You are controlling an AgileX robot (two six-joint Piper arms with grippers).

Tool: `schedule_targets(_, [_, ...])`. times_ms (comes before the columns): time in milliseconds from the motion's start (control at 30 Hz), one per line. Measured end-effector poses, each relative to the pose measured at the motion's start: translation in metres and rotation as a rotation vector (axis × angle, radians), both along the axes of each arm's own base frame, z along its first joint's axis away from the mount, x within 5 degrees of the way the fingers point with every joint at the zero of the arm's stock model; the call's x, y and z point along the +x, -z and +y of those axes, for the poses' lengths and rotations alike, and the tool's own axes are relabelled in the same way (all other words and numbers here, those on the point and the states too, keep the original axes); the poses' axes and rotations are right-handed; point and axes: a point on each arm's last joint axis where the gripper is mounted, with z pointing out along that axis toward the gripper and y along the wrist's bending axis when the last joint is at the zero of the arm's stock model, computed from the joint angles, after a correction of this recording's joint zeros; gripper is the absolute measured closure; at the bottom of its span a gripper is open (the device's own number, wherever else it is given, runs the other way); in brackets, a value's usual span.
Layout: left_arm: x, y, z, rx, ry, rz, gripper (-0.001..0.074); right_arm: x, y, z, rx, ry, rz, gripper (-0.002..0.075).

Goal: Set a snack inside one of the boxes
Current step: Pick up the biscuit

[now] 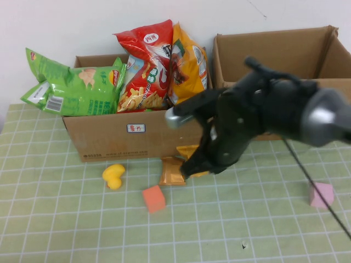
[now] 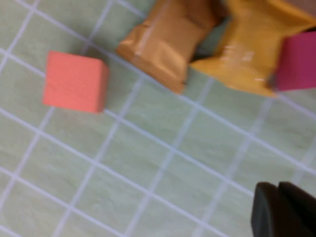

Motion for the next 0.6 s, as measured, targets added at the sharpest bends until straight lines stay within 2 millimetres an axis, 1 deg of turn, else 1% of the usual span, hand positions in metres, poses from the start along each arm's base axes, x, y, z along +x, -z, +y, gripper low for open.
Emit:
schedule_targets(133, [0.0, 0.0, 0.0, 0.0, 0.0, 0.0, 0.0737, 0.008, 0.018, 0.012, 0.007, 0.006, 0.034, 0.0725])
schedule_targets(200, [0.0, 0.0, 0.0, 0.0, 0.0, 0.0, 0.0737, 0.012, 0.027, 0.016, 0.011, 0.005, 0.031, 0.0689])
schedule_targets(267, [0.0, 0.0, 0.0, 0.0, 0.0, 0.0, 0.0737, 0.015, 0.031, 0.02, 0.034, 0.016, 0.019, 0.0611])
schedule_targets(300, [0.0, 0.0, 0.0, 0.0, 0.0, 0.0, 0.0737, 0.017, 0.034, 0.021, 0.05, 0.027, 0.009, 0.0548])
schedule_targets(367, [0.0, 0.0, 0.0, 0.0, 0.0, 0.0, 0.0737, 0.021, 0.037, 0.025, 0.093, 0.057, -0.011, 0.0405])
schedule_targets(433, [0.0, 0.0, 0.0, 0.0, 0.0, 0.0, 0.0737, 0.024, 0.042, 0.028, 0.13, 0.09, -0.031, 0.0246])
schedule_targets(467, [0.0, 0.0, 0.0, 0.0, 0.0, 0.0, 0.0737, 0.026, 0.044, 0.029, 0.143, 0.106, -0.038, 0.0184])
schedule_targets(500, [0.0, 0.0, 0.0, 0.0, 0.0, 0.0, 0.0737, 0.028, 0.047, 0.03, 0.145, 0.116, -0.052, 0.0142])
schedule_targets(533, [0.0, 0.0, 0.0, 0.0, 0.0, 0.0, 0.0737, 0.03, 0.05, 0.03, 0.145, 0.129, -0.061, 0.0117])
schedule_targets(600, [0.0, 0.0, 0.0, 0.0, 0.0, 0.0, 0.0737, 0.033, 0.058, 0.03, 0.135, 0.156, -0.075, 0.0099])
